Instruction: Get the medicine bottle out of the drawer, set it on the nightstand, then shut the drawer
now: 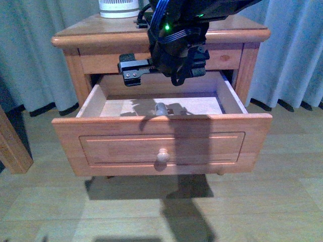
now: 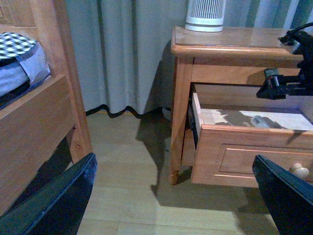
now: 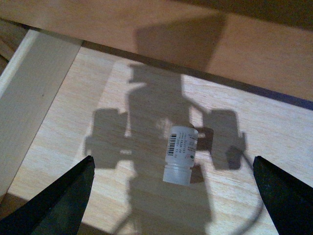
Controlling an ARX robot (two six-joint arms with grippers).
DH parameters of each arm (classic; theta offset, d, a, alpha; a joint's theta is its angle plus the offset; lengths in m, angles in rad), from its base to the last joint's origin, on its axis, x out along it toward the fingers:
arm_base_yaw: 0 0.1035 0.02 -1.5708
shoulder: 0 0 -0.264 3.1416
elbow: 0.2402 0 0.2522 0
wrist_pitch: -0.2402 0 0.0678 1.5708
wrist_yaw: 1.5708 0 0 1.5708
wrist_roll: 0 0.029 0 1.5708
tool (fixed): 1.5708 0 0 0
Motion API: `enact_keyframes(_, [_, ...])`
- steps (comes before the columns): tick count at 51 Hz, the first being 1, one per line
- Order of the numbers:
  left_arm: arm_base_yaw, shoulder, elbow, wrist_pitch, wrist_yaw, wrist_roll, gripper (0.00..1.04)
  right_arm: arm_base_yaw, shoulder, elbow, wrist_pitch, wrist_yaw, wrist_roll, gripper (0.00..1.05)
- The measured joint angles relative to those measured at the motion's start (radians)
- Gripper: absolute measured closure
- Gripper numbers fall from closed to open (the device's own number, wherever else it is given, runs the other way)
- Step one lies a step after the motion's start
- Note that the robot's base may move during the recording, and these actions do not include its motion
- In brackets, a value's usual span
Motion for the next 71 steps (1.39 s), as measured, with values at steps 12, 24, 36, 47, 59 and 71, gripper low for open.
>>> enact_keyframes(12, [0.0,0.0,0.0,0.0,0.0,0.0,0.06,-0.009,0.112,0.1,-0.024,0.013,0.026,0.07])
enact_keyframes(24, [0.0,0.0,0.0,0.0,0.0,0.0,0.06,-0.027,0.175,0.114,0.001,0.012,0.031,0.07])
enact_keyframes(36, [0.0,0.0,0.0,0.0,0.0,0.0,0.06,-0.038,0.196,0.115,0.04,-0.033,0.05,0.07])
enact_keyframes(47, [0.0,0.0,0.0,0.0,0.0,0.0,0.06,-0.041,0.239,0.133,0.038,-0.052,0.062,0.37])
enact_keyframes(59, [0.0,0.0,0.0,0.0,0.0,0.0,0.06,-0.041,0.246,0.121,0.055,-0.065,0.072,0.69])
enact_keyframes(71, [0.0,0.0,0.0,0.0,0.0,0.0,0.06,-0.039,0.203,0.035,0.117,-0.085,0.072,0.76])
